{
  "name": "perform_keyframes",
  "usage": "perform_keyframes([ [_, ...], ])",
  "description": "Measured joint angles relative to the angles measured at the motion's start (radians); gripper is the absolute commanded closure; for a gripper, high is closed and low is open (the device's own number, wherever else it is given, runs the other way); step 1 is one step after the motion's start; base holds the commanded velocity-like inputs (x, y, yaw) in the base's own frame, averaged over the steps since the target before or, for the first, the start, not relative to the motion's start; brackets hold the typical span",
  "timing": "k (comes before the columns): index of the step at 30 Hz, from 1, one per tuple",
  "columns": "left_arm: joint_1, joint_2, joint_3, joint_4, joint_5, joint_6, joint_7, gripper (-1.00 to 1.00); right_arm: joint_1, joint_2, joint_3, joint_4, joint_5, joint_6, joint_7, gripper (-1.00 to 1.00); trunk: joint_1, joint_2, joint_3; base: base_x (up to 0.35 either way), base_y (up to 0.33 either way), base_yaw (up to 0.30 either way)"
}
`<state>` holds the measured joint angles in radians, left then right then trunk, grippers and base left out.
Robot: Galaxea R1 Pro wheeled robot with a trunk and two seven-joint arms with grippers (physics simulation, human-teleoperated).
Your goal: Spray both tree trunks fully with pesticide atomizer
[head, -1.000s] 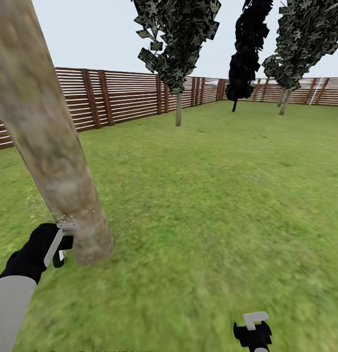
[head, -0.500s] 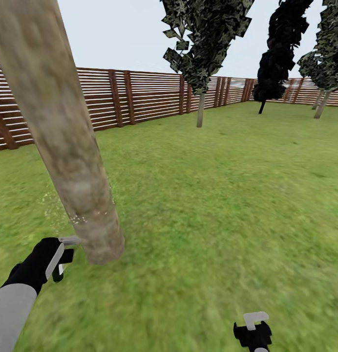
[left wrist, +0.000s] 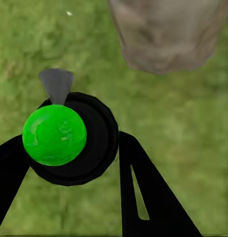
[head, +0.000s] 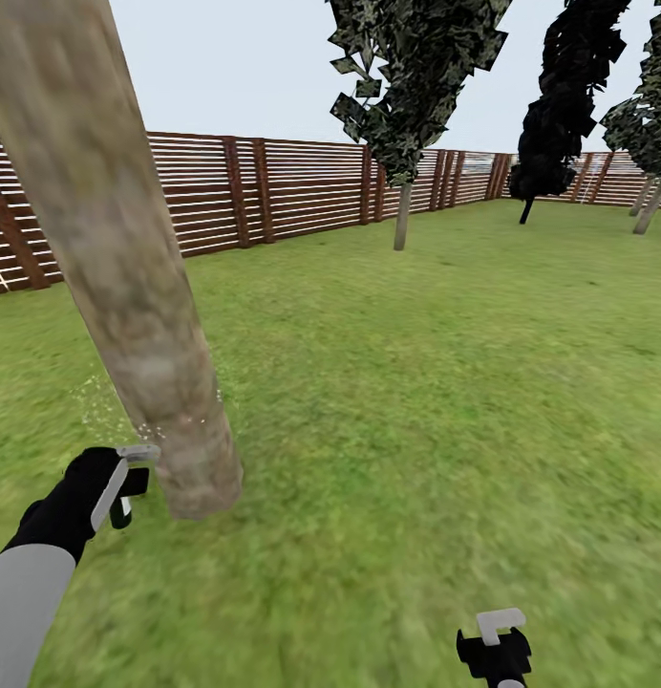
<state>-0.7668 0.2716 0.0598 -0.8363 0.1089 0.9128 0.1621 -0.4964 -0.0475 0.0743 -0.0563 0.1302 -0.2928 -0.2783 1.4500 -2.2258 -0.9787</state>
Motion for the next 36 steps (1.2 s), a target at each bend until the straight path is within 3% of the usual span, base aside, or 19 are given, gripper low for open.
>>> perform_keyframes([
  [2,-0.004,0.004,0.0,-0.025,0.0,0.043,-0.003,1.0,0.0,0.0,0.0,0.0,0.0,-0.001,0.001,-1.0,0.0,0.0,0.0,0.015,-0.003,0.0],
  [5,-0.056,0.012,-0.001,-0.07,-0.002,0.095,-0.005,1.0,0.0,0.0,0.0,0.0,0.0,-0.001,0.001,-1.0,0.0,0.0,0.0,0.002,0.0,0.0],
  [10,-0.113,0.016,-0.004,-0.072,0.001,0.104,-0.007,1.0,0.0,0.0,0.0,0.0,0.0,-0.001,0.001,-1.0,0.0,0.0,0.0,0.0,0.0,0.0],
  [12,-0.115,0.016,-0.039,-0.066,0.005,0.105,-0.007,1.0,0.0,0.0,0.0,0.0,0.0,-0.001,0.001,-1.0,0.0,0.0,0.0,0.0,0.0,0.0],
  [15,-0.114,0.013,-0.051,-0.065,0.001,0.105,-0.007,1.0,0.0,0.0,0.0,0.0,0.0,-0.001,0.001,-1.0,0.0,0.0,0.0,0.135,-0.103,0.0],
  [24,-0.116,0.014,-0.051,-0.065,0.006,0.105,-0.008,1.0,0.0,0.0,0.0,0.0,0.0,-0.001,0.001,-1.0,0.0,0.0,0.0,0.194,-0.205,0.0],
  [36,-0.12,0.016,-0.049,-0.074,0.006,0.106,-0.008,1.0,0.0,0.0,0.0,0.0,0.0,-0.001,0.001,-1.0,0.0,0.0,0.0,-0.146,-0.248,0.0],
])
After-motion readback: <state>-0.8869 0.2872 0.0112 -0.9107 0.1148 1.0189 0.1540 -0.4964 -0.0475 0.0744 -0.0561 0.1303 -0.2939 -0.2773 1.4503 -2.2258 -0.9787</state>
